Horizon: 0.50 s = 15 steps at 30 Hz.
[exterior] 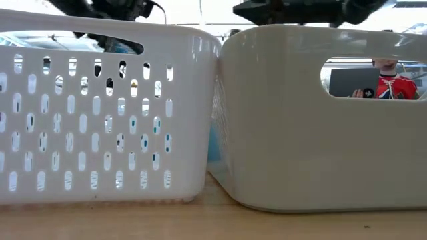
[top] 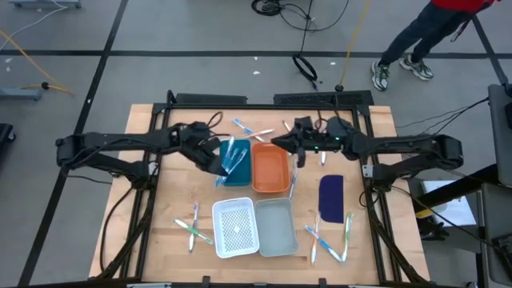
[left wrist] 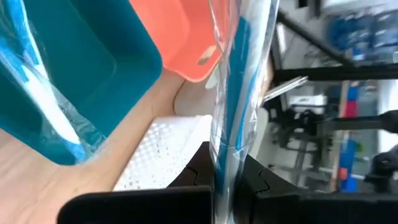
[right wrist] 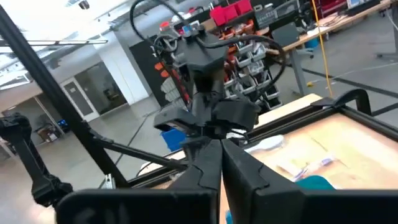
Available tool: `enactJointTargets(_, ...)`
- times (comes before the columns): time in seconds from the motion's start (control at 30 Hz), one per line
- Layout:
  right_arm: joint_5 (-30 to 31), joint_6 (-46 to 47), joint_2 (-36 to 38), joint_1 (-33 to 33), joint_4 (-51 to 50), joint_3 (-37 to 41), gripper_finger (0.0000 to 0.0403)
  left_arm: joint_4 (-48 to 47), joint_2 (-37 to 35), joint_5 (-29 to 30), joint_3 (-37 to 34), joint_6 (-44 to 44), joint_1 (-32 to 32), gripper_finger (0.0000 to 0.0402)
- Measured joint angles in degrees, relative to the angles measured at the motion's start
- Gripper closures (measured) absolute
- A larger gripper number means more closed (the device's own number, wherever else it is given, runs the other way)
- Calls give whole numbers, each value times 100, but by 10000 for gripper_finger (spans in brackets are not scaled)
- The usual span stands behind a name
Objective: Pick & Place Toothbrushes
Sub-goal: Put the blue toothbrush into the blue bin
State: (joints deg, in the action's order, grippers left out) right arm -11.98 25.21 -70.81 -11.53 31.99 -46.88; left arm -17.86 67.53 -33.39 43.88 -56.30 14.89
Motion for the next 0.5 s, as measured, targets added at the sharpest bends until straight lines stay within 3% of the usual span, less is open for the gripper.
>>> enactJointTargets(0.2,1,-76,652,0,132,491,402,-1640,832,265,1019,197,93,394)
enactJointTargets(0.5,-101,-127,1118,0,123,718,402,-2658,2020,372,2253,156,-43,394)
